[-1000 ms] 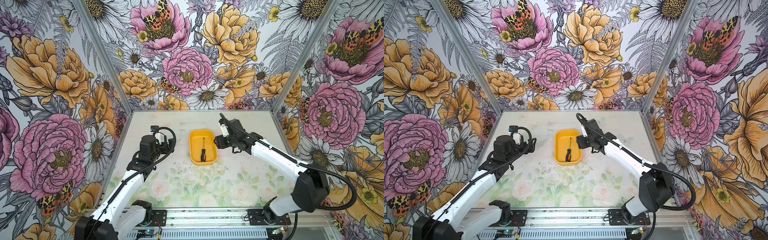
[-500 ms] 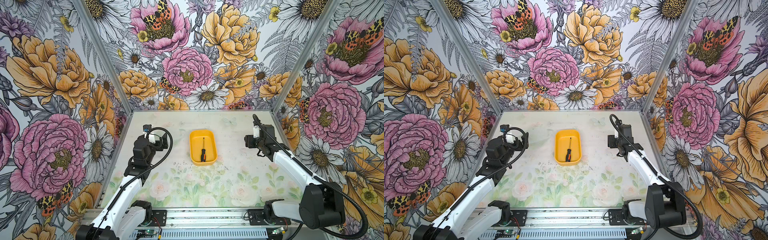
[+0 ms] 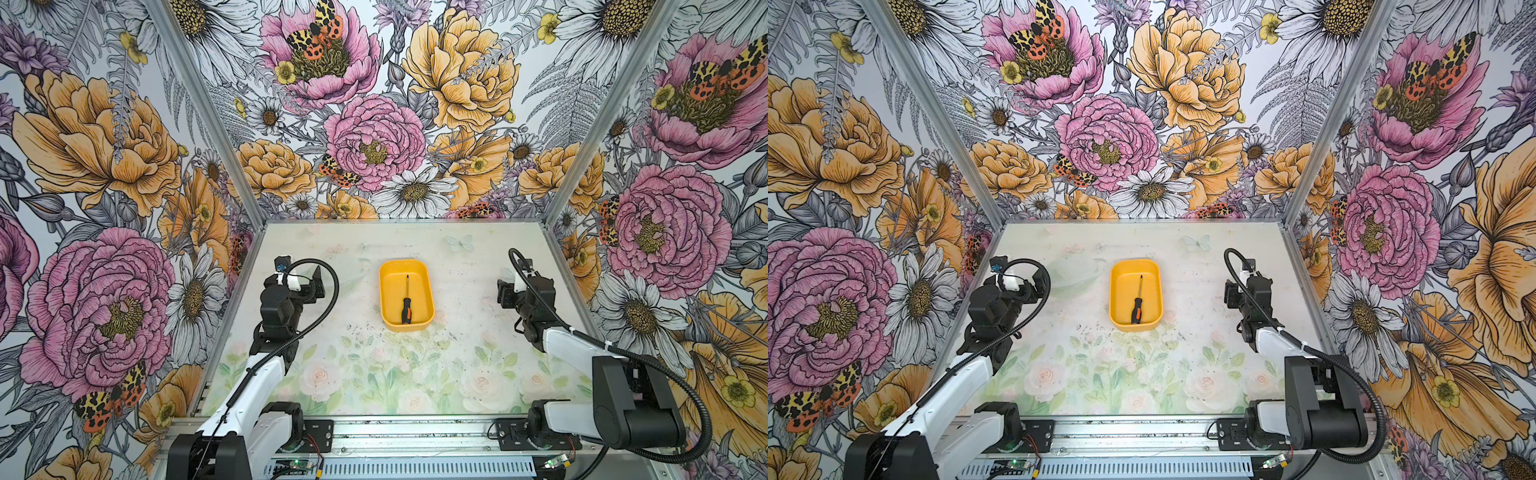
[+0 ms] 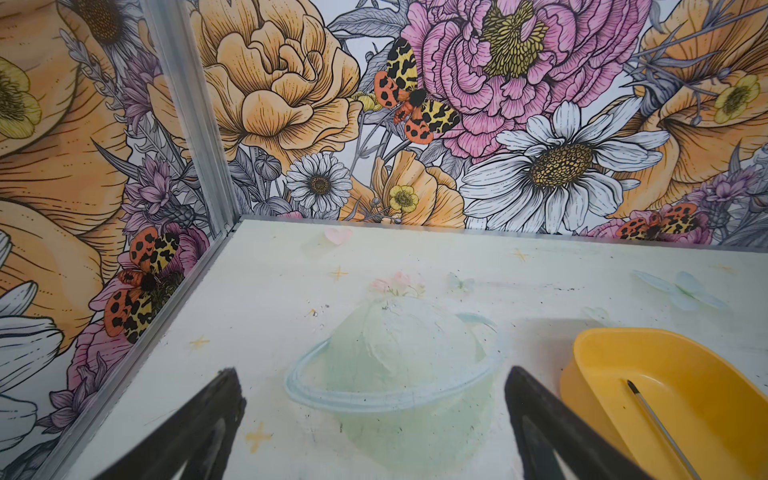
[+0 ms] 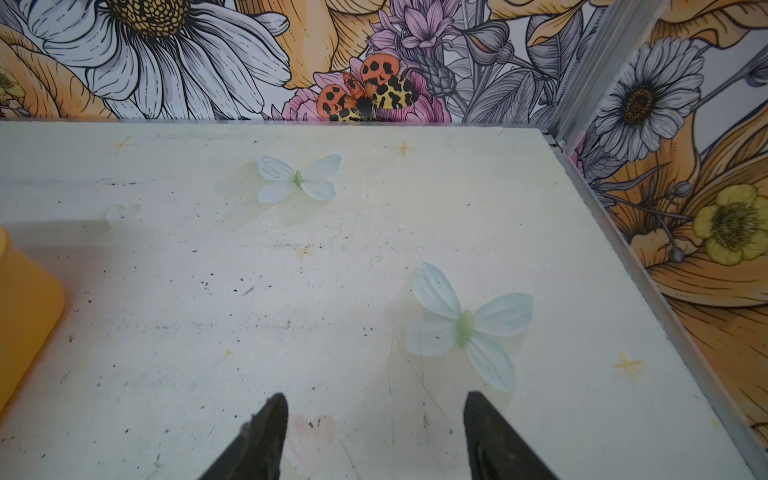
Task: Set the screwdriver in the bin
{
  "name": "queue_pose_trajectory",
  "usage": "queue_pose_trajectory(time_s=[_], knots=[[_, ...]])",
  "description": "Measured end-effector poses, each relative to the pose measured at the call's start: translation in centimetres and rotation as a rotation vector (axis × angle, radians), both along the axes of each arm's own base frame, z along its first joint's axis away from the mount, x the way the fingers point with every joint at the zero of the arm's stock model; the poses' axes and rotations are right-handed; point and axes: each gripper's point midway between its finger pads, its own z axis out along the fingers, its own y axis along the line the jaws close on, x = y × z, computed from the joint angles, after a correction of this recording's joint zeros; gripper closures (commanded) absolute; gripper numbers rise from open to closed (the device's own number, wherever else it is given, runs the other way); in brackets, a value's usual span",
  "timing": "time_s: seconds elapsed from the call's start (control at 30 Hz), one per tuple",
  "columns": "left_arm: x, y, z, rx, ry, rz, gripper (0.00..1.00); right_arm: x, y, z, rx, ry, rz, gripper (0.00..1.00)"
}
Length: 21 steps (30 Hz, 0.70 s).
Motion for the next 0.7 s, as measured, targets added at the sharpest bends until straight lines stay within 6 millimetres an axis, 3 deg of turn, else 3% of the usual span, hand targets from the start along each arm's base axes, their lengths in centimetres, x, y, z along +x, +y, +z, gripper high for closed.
queue_pose_trajectory(time_s=[0.27, 0.7], knots=[[0.5, 0.1, -0.3, -0.005, -0.016, -0.012, 0.01, 1.0, 0.0, 1.8, -0.009, -0.109, 0.004, 0.32], [1.3, 1.2, -2.8, -0.01, 0.0, 0.0, 0.01, 0.2, -0.9, 0.9, -0.027, -0.167, -0.046, 0.32]])
